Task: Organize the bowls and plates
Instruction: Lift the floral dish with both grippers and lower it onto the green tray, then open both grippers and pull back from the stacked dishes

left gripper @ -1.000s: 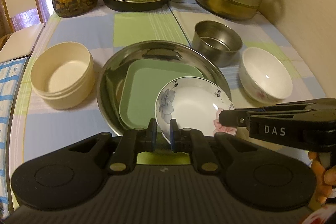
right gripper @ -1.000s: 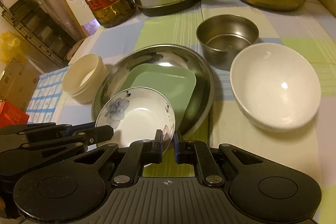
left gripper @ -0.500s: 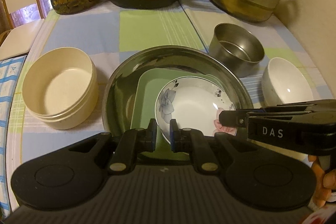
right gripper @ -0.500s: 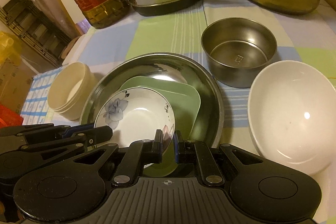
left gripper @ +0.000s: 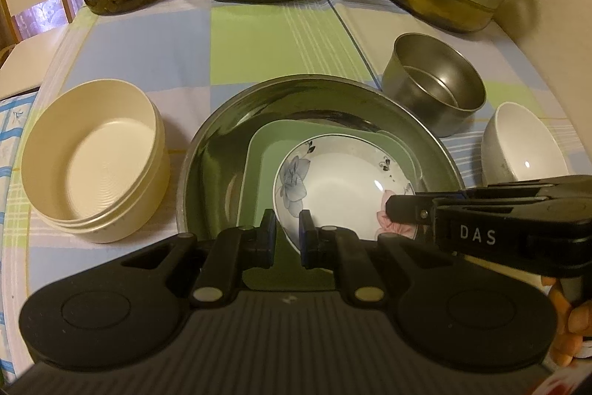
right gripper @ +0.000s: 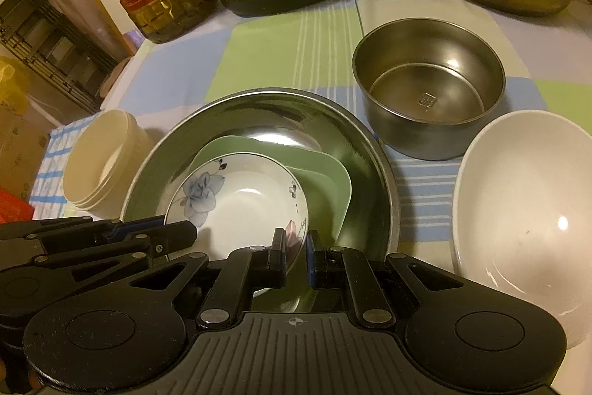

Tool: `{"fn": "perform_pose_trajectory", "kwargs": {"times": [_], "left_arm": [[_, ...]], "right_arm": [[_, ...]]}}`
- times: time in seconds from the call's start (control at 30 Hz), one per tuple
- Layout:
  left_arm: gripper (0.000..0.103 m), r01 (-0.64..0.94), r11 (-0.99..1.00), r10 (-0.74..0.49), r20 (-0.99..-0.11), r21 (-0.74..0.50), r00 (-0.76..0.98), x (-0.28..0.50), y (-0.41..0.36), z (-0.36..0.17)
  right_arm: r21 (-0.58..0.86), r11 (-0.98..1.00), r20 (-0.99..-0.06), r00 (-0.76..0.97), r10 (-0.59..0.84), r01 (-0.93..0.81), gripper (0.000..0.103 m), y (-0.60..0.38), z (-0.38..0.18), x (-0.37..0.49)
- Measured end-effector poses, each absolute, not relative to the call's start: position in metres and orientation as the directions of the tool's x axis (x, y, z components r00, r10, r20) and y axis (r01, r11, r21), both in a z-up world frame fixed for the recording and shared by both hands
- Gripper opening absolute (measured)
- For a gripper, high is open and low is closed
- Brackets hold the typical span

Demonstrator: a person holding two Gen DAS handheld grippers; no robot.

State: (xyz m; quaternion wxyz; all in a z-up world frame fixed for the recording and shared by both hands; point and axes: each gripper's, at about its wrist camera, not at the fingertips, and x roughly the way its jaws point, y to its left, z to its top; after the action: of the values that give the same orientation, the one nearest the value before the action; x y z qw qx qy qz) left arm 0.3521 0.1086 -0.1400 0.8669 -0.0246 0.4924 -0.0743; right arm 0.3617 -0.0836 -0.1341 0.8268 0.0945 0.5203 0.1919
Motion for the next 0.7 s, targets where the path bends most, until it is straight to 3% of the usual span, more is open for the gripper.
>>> {"fn": "perform_pose_trajectory", "kwargs": {"times": [0.7], "left_arm": [[0.012,0.09,0.989,-0.15,-0.849,-0.121,0.507,0.352,0.1092,-0.1381]], "right_arm": [[0.356,0.915,-0.826,0.395,0.403,-0.189,0.013,-0.0833,-0.135,0.3607]]}}
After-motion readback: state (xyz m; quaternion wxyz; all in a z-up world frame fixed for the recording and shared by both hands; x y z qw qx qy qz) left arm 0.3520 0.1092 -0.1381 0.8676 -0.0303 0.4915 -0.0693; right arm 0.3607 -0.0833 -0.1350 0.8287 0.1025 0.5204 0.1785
